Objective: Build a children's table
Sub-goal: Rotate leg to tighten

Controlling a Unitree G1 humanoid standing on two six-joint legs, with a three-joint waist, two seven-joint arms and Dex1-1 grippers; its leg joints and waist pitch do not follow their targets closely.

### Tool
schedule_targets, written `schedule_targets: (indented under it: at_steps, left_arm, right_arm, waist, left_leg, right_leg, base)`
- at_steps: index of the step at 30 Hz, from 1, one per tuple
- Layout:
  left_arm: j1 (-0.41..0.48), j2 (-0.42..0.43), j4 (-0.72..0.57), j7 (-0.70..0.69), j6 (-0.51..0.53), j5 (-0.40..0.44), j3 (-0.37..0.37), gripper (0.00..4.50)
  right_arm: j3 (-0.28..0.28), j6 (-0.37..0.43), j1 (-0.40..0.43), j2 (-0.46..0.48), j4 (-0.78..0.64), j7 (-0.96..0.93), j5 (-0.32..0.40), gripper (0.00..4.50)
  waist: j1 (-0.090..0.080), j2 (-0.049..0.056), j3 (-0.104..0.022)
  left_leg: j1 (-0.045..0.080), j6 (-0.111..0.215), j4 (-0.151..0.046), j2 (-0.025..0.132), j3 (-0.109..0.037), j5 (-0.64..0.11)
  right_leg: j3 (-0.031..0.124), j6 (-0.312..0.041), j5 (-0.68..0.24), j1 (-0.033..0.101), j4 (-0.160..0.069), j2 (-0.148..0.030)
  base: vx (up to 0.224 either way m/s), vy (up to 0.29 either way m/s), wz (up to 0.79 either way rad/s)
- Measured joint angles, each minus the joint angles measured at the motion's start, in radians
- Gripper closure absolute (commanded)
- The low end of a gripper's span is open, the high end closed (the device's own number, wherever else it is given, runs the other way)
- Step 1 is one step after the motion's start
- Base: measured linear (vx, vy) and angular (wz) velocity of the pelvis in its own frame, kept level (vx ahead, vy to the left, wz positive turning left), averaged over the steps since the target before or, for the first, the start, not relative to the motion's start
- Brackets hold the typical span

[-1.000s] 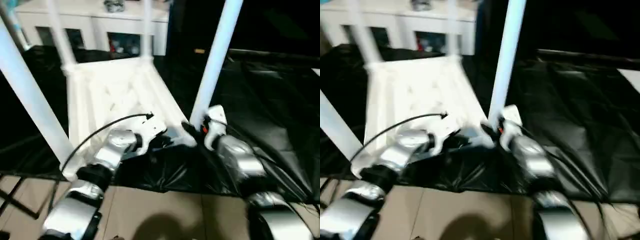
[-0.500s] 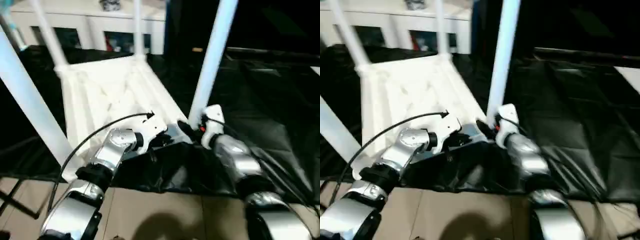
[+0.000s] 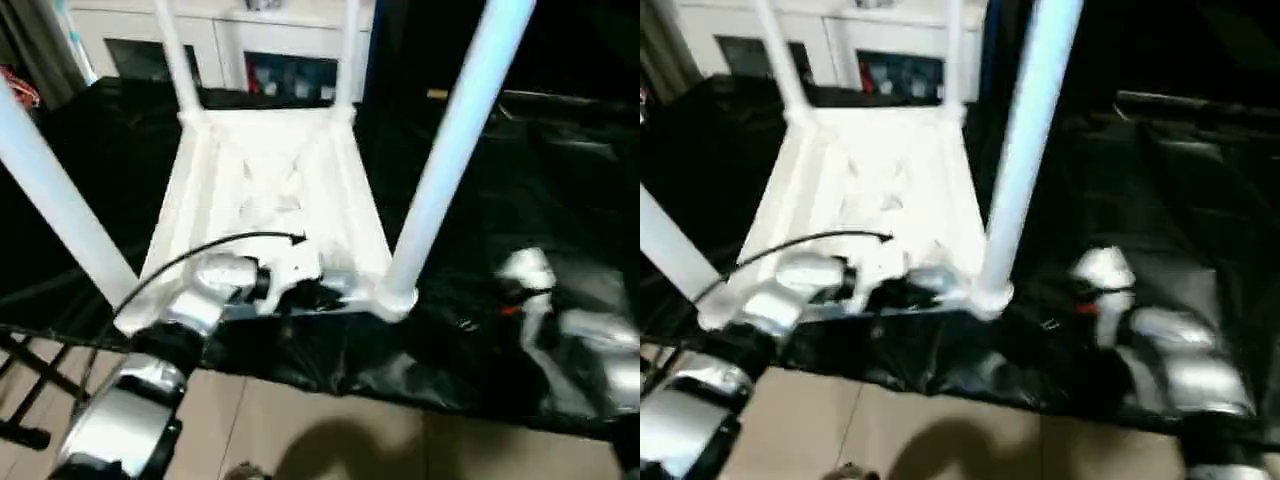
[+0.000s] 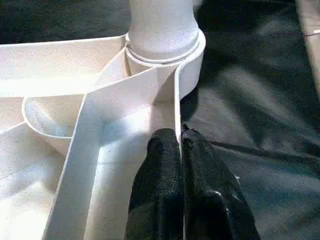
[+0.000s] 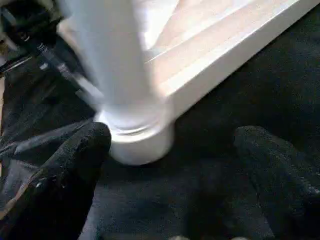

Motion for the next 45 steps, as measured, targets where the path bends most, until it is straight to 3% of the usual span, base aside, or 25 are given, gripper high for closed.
schedule_targets:
  at_steps: [5, 12, 13, 17, 20, 24, 32, 40, 45]
  left_arm:
    - [0.008, 0.028, 0.002, -0.054, -0.038, -0.01, 0.0, 4.5]
    - [0.022, 0.057, -0.011, -0.078, -0.071, -0.033, 0.001, 4.5]
    - [0.024, 0.064, -0.014, -0.087, -0.071, -0.038, 0.002, 4.23]
    - [0.063, 0.123, -0.109, -0.139, 0.025, -0.077, 0.027, 3.88]
    - [0.07, 0.148, -0.216, -0.174, 0.098, -0.121, 0.038, 3.68]
    - [0.094, 0.179, -0.321, -0.2, 0.18, -0.148, 0.038, 3.35]
    - [0.156, 0.262, -0.459, -0.244, 0.31, -0.119, -0.021, 3.35]
    - [0.166, 0.281, -0.437, -0.158, 0.271, -0.039, -0.043, 3.35]
    - [0.165, 0.282, -0.421, -0.133, 0.237, -0.025, -0.05, 3.35]
  right_arm:
    - [-0.045, -0.013, -0.045, 0.033, 0.067, -0.173, -0.025, 0.09]
    - [-0.049, -0.019, -0.108, 0.146, 0.101, -0.35, -0.047, 0.09]
    - [-0.047, -0.019, -0.109, 0.158, 0.101, -0.362, -0.048, 0.03]
    - [-0.022, -0.021, -0.14, 0.213, 0.12, -0.404, -0.055, 0.0]
    - [0.001, -0.037, -0.174, 0.244, 0.148, -0.423, -0.064, 0.0]
    - [0.016, -0.056, -0.204, 0.27, 0.165, -0.437, -0.071, 0.0]
    - [0.07, -0.063, -0.219, 0.287, 0.18, -0.404, -0.089, 0.0]
    - [0.133, -0.05, -0.172, 0.287, 0.091, -0.279, -0.064, 0.0]
    - [0.134, -0.031, -0.15, 0.274, 0.063, -0.247, -0.048, 0.0]
  waist:
    - [0.0, 0.0, 0.0]
    - [0.0, -0.001, 0.001]
    - [0.001, -0.001, 0.001]
    - [-0.001, -0.003, 0.002]
    - [-0.001, -0.003, 0.003]
    - [-0.001, -0.003, 0.003]
    - [-0.002, -0.003, 0.003]
    - [-0.002, -0.003, 0.003]
    - [0.0, -0.003, 0.003]
  left_leg:
    - [-0.001, -0.001, 0.001, 0.0, 0.0, 0.0]
    - [-0.002, -0.001, 0.0, 0.0, 0.0, 0.0]
    - [-0.003, -0.001, 0.001, 0.0, 0.0, 0.0]
    - [-0.012, -0.001, 0.008, 0.0, 0.001, 0.0]
    - [-0.01, -0.002, 0.009, 0.001, 0.001, 0.0]
    - [-0.008, -0.004, 0.009, 0.001, 0.001, 0.001]
    - [-0.008, -0.005, 0.009, 0.002, 0.001, 0.002]
    - [-0.008, -0.006, 0.01, 0.002, 0.0, 0.002]
    - [-0.008, -0.006, 0.01, 0.002, 0.0, 0.003]
  right_leg:
    - [0.0, 0.0, 0.0, 0.0, 0.001, -0.001]
    - [-0.001, 0.0, 0.0, -0.002, 0.003, -0.001]
    - [-0.001, 0.0, 0.0, -0.003, 0.004, -0.001]
    - [0.001, -0.002, -0.003, -0.016, 0.016, -0.002]
    - [0.001, -0.002, -0.003, -0.014, 0.019, -0.002]
    - [0.001, -0.002, -0.002, -0.012, 0.019, -0.002]
    - [0.001, -0.002, -0.003, -0.013, 0.021, -0.001]
    - [0.001, -0.002, -0.003, -0.012, 0.021, -0.001]
    - [0.001, -0.002, -0.002, -0.012, 0.022, -0.001]
  base:
    - [0.0, 0.0, 0.0]
    - [0.0, 0.0, 0.0]
    - [0.0, 0.0, 0.0]
    - [0.0, 0.0, 0.0]
    - [0.0, 0.0, 0.0]
    - [0.0, 0.0, 0.0]
    - [0.0, 0.0, 0.0]
    - [0.0, 0.0, 0.0]
    - [0.0, 0.0, 0.0]
